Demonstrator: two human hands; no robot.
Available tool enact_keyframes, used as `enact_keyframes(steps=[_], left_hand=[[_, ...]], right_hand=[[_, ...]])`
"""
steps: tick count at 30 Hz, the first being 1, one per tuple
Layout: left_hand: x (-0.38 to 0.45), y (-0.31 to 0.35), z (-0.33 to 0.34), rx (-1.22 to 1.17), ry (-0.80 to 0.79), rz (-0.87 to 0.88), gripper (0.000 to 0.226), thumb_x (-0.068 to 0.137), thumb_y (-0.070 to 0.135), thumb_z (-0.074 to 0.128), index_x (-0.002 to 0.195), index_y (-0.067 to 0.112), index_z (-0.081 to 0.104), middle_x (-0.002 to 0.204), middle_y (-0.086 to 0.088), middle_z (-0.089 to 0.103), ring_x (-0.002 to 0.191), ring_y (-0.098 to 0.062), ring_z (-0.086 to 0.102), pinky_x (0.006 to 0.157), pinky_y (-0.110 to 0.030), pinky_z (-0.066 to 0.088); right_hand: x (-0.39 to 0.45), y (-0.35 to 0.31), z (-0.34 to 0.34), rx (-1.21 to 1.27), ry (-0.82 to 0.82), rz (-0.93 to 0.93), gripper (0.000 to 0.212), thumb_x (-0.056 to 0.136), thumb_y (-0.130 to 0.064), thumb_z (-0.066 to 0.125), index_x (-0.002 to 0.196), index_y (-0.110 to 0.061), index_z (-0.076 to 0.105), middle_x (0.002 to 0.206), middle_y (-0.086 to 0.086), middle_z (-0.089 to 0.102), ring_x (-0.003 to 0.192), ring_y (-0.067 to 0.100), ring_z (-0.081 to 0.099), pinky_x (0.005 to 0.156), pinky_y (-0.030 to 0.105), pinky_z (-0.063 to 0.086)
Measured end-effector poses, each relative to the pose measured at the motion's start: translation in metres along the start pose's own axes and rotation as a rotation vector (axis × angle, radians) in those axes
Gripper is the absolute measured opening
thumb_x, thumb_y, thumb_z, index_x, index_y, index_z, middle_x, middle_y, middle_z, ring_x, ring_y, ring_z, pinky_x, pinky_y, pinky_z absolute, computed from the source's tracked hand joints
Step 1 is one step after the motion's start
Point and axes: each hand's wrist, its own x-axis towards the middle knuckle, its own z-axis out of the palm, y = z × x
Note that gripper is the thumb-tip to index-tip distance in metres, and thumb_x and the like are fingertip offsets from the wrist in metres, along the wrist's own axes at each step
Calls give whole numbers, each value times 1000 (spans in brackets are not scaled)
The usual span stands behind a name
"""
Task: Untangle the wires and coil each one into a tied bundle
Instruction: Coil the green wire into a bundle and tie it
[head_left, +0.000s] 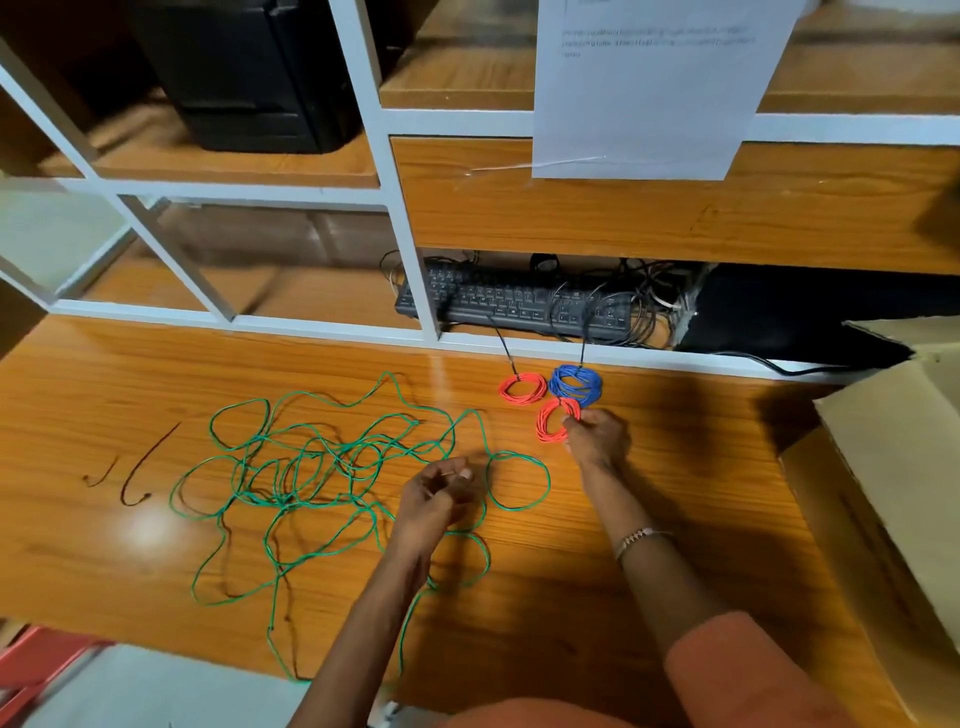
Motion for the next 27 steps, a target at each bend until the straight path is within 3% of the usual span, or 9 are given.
enact_keyframes(steps=[3,6,8,10,14,18,22,25,27], left_hand=[[3,-1,-3,2,13,11,13,101,9,66,112,14,69,96,-4,68,86,-19,59,68,-25,47],[-1,-5,-8,-14,28,35,13,101,9,66,112,14,71,97,-3,71,81,-16,64,67,-22,51],[-4,-6,-16,-17,51,61,13,102,9,64,111,13,73,97,-2,74,80,-14,67,66,-20,53],[-7,-8,-30,-5,95,83,14,103,9,62,112,11,73,97,-6,74,80,-16,66,68,-23,53],[-22,-13,-61,-4,226,148,16,105,9,58,112,9,72,86,-5,70,61,-11,56,56,-20,48],[-41,-14,-89,2,319,162,15,104,11,60,109,13,74,80,1,71,54,-7,50,52,-18,45],[-55,-22,-101,-12,337,112,17,103,8,59,111,9,74,81,-1,72,53,-6,52,52,-18,45],[-62,-24,-100,-24,323,105,17,103,7,60,109,10,75,80,0,72,54,-6,53,53,-18,45],[-64,-21,-98,-20,302,112,16,103,8,61,109,11,75,80,2,73,56,-8,53,55,-21,45]], right_hand=[[-15,-23,-7,-73,22,4,31,66,-39,86,87,-34,65,100,7,77,88,29,75,78,45,64],[-71,-50,-21,-196,66,-95,51,79,-28,81,123,-12,58,124,15,63,116,34,60,98,41,51],[-99,-51,-24,-306,26,-225,39,81,-27,76,113,-13,58,117,13,60,114,33,56,95,41,49],[-115,-42,-19,-483,-112,-305,34,80,-29,76,108,-17,61,111,11,61,113,32,55,93,39,47],[-128,-32,-6,-800,-265,-355,51,79,-26,74,128,-23,57,127,13,56,125,35,49,102,40,43],[-132,-41,-2,-837,-268,-401,38,82,-6,61,118,-15,64,121,15,68,118,35,61,90,39,51],[-131,-51,8,-854,-371,-405,29,77,-4,64,104,-4,74,107,19,75,104,34,70,85,38,54],[-121,-56,15,-769,-573,-238,13,87,4,58,85,2,71,70,6,72,71,17,69,80,38,57],[-122,-67,17,-567,-668,-44,23,96,8,50,83,-5,63,66,-1,61,62,7,56,67,33,59]])
